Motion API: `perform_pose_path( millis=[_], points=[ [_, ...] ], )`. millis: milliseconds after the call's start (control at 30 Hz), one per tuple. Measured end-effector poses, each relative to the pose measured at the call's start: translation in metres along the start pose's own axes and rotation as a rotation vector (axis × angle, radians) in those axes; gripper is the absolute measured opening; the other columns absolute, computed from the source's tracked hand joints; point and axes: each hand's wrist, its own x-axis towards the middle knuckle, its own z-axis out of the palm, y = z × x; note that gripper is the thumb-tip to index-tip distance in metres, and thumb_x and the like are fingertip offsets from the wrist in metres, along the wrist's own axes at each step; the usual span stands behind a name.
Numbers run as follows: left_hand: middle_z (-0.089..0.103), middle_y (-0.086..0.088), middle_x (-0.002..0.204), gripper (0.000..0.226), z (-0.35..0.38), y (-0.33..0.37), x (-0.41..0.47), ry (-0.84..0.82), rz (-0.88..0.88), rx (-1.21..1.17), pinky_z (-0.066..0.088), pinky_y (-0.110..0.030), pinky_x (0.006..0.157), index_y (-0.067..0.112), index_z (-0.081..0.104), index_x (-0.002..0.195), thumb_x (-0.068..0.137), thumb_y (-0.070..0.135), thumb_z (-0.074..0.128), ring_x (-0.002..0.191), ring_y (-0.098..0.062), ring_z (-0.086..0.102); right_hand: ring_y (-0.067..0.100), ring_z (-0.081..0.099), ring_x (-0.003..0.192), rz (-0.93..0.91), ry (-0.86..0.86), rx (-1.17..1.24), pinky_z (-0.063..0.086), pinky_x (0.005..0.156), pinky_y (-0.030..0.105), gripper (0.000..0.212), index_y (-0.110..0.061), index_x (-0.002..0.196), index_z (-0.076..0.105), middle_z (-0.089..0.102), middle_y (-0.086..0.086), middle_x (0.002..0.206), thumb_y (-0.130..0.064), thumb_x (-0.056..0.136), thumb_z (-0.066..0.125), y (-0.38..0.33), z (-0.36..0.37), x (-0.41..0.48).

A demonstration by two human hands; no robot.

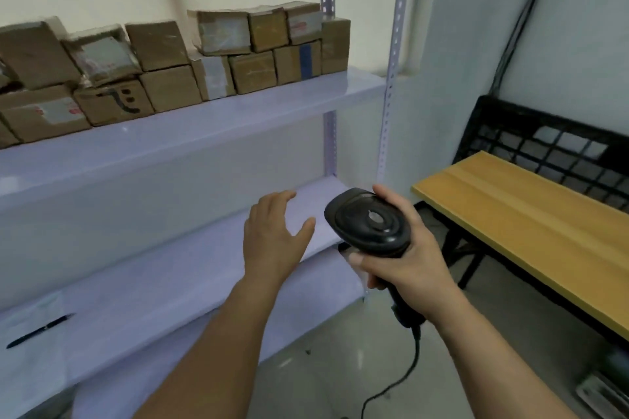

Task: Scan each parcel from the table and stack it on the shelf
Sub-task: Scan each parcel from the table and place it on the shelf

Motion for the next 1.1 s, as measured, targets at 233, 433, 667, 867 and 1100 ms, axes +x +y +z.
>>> perform_pose_path(
  millis=[233,433,667,867,1100],
  points=[
    [0.052,-0.003,0.133,0.051,0.084,0.096,-0.029,-0.133,0.077,-0.094,0.034,-0.033,0.100,0.016,0.053,0.131,0.085,0.032,0.069,0.124,-0.024,0.044,0.017,0.064,0.058,0.015,0.156,-0.073,0.053,0.050,0.032,0.089,-0.053,0.129,0.047,0.063,-0.006,0.118,0.003,0.069,0.083,0.002,-0.104,-0.057],
    [0.051,0.000,0.130,0.053,0.143,0.163,-0.046,-0.267,0.179,-0.155,0.032,-0.033,0.103,0.019,0.051,0.132,0.086,0.038,0.068,0.123,-0.021,0.043,0.024,0.064,0.066,0.051,0.315,-0.128,0.054,0.049,0.031,0.090,-0.044,0.136,0.041,0.061,-0.025,0.110,0.005,0.071,0.081,-0.002,-0.168,-0.100],
    [0.053,-0.005,0.128,0.053,0.208,0.229,-0.062,-0.403,0.313,-0.251,0.035,-0.038,0.101,0.015,0.052,0.133,0.086,0.033,0.068,0.122,-0.024,0.045,0.019,0.064,0.059,0.076,0.526,-0.194,0.053,0.047,0.028,0.090,-0.045,0.133,0.044,0.061,-0.011,0.113,0.006,0.069,0.082,0.001,-0.234,-0.135],
    [0.048,0.003,0.134,0.053,0.267,0.281,-0.063,-0.527,0.385,-0.271,0.030,-0.031,0.102,0.022,0.046,0.138,0.090,0.041,0.061,0.126,-0.015,0.039,0.010,0.066,0.064,0.112,0.668,-0.253,0.054,0.049,0.030,0.091,-0.043,0.136,0.044,0.059,-0.007,0.121,0.002,0.068,0.084,0.009,-0.294,-0.146],
    [0.045,0.003,0.138,0.054,0.346,0.350,-0.034,-0.662,0.442,-0.310,0.032,-0.032,0.106,0.024,0.041,0.141,0.092,0.042,0.056,0.129,-0.014,0.037,0.015,0.066,0.059,0.155,0.798,-0.285,0.053,0.049,0.028,0.090,-0.048,0.133,0.043,0.061,-0.003,0.121,0.003,0.070,0.082,0.015,-0.377,-0.127]
  ],
)
